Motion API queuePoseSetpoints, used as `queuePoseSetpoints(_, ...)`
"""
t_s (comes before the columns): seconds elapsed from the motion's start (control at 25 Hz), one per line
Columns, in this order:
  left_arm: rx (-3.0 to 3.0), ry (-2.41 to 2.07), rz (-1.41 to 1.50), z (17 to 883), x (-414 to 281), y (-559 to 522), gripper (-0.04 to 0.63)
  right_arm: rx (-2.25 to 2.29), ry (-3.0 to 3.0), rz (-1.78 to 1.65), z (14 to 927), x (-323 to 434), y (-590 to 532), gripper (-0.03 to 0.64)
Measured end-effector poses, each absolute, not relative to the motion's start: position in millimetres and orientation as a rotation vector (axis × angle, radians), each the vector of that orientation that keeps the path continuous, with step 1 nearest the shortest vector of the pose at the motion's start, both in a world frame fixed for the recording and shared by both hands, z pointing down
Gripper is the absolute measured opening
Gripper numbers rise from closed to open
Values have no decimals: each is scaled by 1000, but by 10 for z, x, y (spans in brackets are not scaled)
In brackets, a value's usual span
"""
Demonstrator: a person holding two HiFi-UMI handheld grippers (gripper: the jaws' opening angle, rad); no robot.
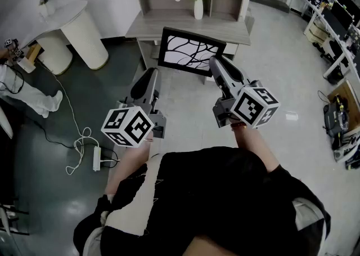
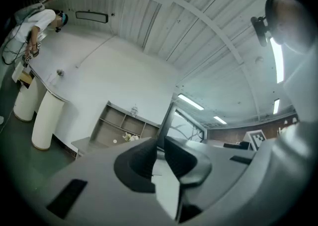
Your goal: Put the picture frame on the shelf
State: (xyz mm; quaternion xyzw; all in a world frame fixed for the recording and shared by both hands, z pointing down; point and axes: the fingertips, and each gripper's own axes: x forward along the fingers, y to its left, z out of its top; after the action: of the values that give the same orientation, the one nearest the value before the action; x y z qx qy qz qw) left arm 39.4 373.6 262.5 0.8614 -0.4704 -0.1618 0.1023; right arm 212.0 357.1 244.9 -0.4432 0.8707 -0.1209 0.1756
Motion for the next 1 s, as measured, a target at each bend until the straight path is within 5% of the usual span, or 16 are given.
queuePoseSetpoints(1.0, 2487, -1459, -313, 3350, -32, 2513, 11, -1443, 2508, -553, 3408, 1890, 2096, 81)
